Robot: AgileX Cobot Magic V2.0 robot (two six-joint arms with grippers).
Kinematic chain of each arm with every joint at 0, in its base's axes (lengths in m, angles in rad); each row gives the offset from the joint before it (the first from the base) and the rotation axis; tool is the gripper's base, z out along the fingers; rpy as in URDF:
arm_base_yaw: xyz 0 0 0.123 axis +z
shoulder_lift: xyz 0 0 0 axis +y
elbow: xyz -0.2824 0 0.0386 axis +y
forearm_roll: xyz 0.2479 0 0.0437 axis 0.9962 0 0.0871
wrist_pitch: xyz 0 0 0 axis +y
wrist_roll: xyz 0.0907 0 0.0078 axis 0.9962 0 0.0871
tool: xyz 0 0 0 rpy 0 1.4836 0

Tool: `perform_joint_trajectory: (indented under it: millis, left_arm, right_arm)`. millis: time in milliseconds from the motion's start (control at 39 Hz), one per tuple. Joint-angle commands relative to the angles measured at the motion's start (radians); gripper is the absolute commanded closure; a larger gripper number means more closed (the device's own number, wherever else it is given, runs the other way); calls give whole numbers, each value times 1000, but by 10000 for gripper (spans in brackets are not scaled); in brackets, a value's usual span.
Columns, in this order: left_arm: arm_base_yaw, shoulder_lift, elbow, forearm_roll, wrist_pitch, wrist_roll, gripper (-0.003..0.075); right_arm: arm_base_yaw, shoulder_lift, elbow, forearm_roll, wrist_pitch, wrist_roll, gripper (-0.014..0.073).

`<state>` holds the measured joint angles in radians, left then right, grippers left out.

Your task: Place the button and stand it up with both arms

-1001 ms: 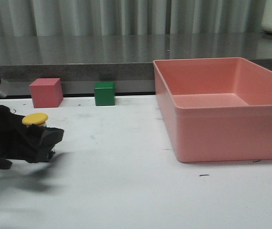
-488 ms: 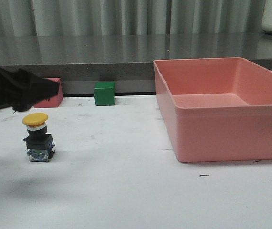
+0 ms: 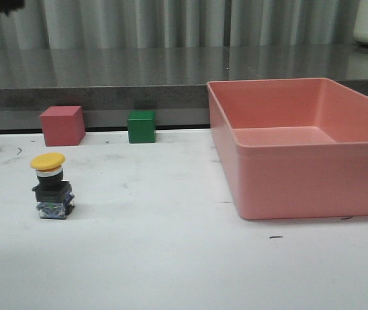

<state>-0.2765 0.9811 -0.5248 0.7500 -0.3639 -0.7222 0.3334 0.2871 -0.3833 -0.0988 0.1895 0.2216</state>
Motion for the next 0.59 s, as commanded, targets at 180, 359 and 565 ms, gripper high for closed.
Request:
perform_joint_trajectory:
  millis: [180,359,565]
  left_arm:
    - [1,-347,-33,-13,279,-27,740]
    - [1,-508,-33,-13,456,-27,740]
    - [1,-598,-33,-15,578,-27,740]
  right_arm:
    - [-6,6,-26,-15,-90,-7,663]
    - [-6,6,-26,-15,-90,-7,663]
    - [-6,6,-26,-15,-90,-7,663]
